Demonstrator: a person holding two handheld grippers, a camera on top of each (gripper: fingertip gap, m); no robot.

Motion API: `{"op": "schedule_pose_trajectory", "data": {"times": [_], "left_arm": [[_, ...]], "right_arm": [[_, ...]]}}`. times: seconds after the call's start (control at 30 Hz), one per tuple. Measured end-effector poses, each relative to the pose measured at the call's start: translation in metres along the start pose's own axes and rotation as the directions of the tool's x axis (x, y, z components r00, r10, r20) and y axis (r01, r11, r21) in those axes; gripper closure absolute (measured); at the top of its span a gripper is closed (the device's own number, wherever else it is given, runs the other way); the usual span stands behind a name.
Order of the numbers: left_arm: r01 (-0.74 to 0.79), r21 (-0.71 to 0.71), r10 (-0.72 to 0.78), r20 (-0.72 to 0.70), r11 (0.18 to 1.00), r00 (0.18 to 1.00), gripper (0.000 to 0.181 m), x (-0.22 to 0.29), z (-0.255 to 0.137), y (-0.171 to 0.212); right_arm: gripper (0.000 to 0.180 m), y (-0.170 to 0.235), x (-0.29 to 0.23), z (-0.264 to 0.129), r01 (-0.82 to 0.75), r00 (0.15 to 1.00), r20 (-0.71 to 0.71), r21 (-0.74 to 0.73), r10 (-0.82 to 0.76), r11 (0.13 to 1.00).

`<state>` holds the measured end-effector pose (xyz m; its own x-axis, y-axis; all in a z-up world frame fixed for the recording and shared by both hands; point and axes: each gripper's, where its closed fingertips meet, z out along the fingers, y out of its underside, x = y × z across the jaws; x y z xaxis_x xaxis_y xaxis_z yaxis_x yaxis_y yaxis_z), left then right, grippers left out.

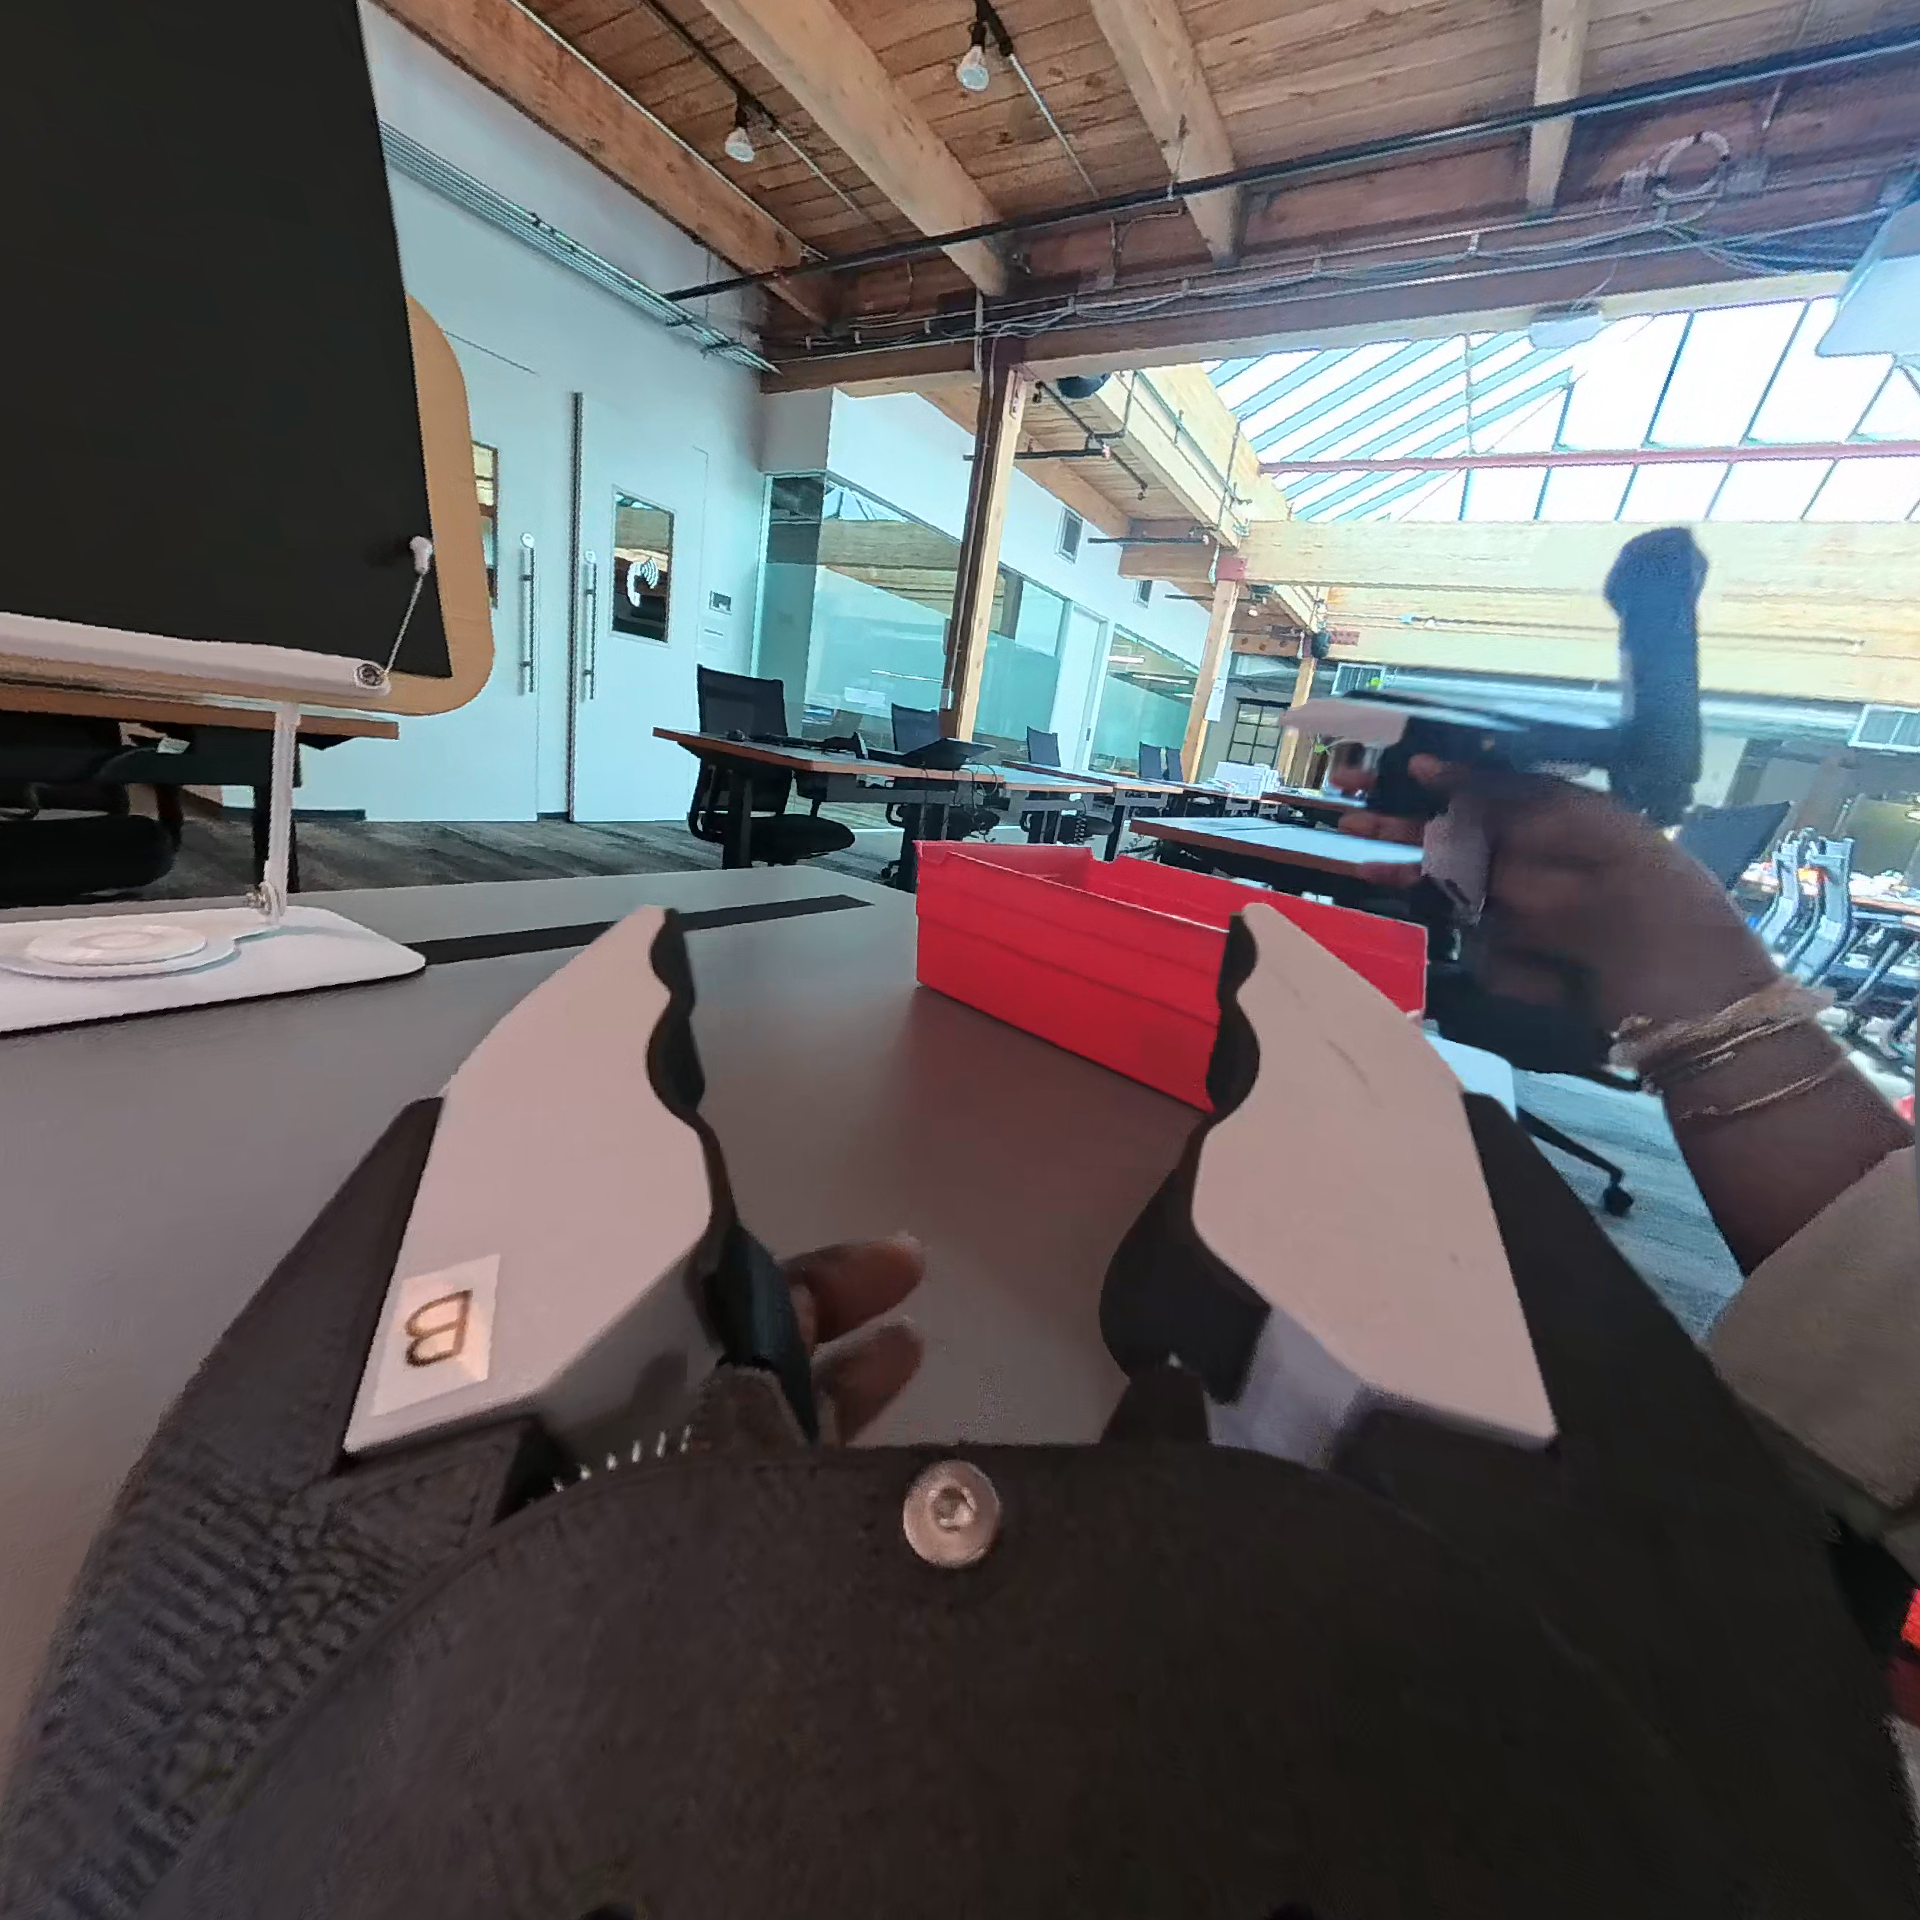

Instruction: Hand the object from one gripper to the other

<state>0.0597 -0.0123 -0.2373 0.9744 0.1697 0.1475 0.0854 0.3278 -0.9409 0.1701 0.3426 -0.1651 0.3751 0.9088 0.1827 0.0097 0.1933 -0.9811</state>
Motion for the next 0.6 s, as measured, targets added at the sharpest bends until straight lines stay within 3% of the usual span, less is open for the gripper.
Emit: {"op": "schedule_pose_trajectory", "data": {"times": [0.1,0.27,0.37,0.47,0.6], "left_arm": [[-0.058,-0.026,0.057,-0.024,0.998,0.998,0.068,0.008,0.002,0.003],[-0.116,-0.055,0.109,-0.116,0.992,0.987,0.049,0.027,0.001,0.002],[-0.059,0.001,0.058,-0.196,0.998,0.979,0.047,0.04,-0.009,-0.025],[-0.039,0.11,0.06,-0.196,0.993,0.979,0.061,0.04,-0.032,-0.075],[-0.097,0.232,0.08,0.081,0.968,0.993,0.09,-0.01,-0.089,-0.146]], "right_arm": [[0.034,-0.022,-0.003,-0.012,-0.013,1.0,0.012,0.082,0.012,0.997],[0.034,-0.045,0.007,-0.029,0.017,0.997,-0.076,0.158,-0.005,0.987],[0.034,-0.058,0.016,-0.039,0.002,0.992,-0.123,0.22,0.025,0.976],[0.034,-0.065,0.018,-0.048,-0.034,0.991,-0.112,0.266,0.066,0.963],[0.035,-0.073,0.023,-0.058,-0.05,0.989,-0.114,0.312,0.09,0.949]]}}
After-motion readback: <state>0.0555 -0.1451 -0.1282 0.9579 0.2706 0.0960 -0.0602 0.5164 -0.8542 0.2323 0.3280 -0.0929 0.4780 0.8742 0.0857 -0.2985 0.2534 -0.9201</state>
